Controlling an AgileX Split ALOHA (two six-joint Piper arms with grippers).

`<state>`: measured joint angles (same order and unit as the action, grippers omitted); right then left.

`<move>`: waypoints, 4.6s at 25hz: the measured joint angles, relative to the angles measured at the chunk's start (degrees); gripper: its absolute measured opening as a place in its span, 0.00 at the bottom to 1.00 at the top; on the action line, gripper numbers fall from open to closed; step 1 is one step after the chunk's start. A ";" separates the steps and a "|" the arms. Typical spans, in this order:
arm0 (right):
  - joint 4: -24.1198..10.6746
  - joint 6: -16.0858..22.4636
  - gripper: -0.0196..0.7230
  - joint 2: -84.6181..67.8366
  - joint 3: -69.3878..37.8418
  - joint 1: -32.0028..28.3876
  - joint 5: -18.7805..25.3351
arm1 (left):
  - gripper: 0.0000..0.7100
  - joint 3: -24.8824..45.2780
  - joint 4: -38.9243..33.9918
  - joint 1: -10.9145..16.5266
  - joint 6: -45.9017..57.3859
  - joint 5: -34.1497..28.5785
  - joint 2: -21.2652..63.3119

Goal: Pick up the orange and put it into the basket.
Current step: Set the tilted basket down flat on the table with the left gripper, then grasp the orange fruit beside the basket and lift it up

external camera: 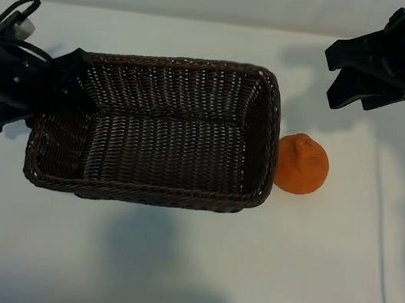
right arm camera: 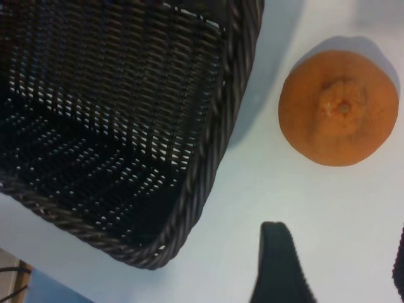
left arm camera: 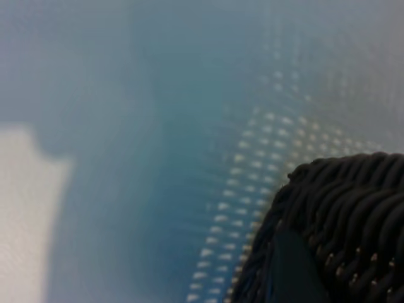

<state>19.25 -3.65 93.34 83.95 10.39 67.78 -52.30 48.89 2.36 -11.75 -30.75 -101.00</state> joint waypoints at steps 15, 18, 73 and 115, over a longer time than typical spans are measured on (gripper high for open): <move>0.00 0.00 0.61 0.00 0.00 0.00 -0.06 | 0.58 -6.52 -14.94 -4.74 17.01 -1.39 -0.58; 0.00 0.00 0.61 0.00 0.00 0.00 -0.06 | 0.58 -7.32 -15.07 -5.26 18.74 -1.39 -0.63; 0.00 0.02 0.61 0.00 0.00 0.00 -0.06 | 0.74 -7.58 -16.45 -5.31 19.25 -4.67 -6.33; 0.00 0.07 0.61 0.00 0.00 0.00 -0.06 | 0.74 -22.04 -26.90 -5.31 11.37 -30.69 -6.22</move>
<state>19.25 -3.58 93.34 83.95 10.39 67.72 -74.35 21.98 -2.95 -0.38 -61.44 -107.21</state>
